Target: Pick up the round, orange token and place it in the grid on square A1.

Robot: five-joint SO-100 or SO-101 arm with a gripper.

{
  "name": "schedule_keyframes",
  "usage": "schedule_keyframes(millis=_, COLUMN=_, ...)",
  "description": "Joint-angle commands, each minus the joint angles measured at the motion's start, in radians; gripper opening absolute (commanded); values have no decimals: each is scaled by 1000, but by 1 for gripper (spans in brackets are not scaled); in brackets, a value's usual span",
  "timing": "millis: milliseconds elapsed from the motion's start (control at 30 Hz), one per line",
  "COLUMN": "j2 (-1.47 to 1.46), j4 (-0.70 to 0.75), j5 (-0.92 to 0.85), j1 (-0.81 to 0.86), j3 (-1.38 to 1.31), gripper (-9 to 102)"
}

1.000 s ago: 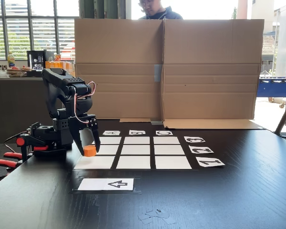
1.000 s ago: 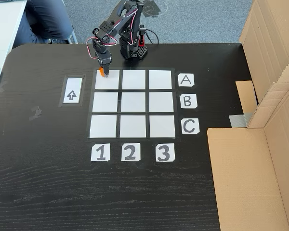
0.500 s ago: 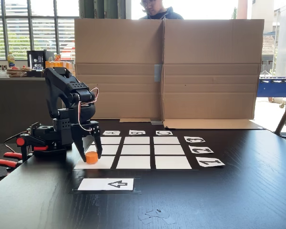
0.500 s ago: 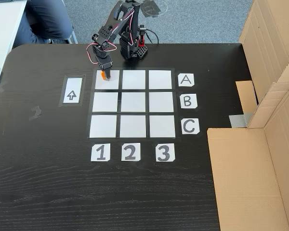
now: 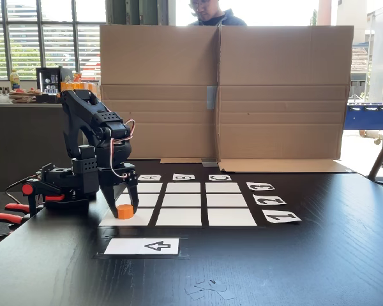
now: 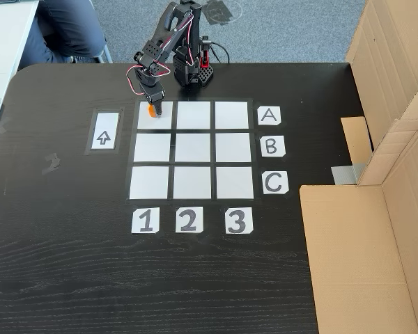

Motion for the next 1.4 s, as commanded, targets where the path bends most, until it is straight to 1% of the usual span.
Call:
schedule_keyframes(millis=0, j2=15, j4=-3, j5=2, j1=-2, j3=-8, gripper=21)
schedule_keyframes(millis=200, j2=67, j4=-2, j5=0, j1=0, j3=-5, gripper=27)
schedule_keyframes(millis=333, j2=112, j4=9, j5=0, j1=3, j3=-9, gripper=28)
schedule_keyframes(millis=633, j2=209, j4=12, j5=-2, j1=26, j3=-14, gripper=28)
schedule_keyframes(millis=933, j2=304, j4=3, j5=0, j1=63, j3=-78, gripper=28)
schedule_keyframes(millis=1367, j2=560, j4=12, j5=-5, j1=196, j3=-164, gripper=28)
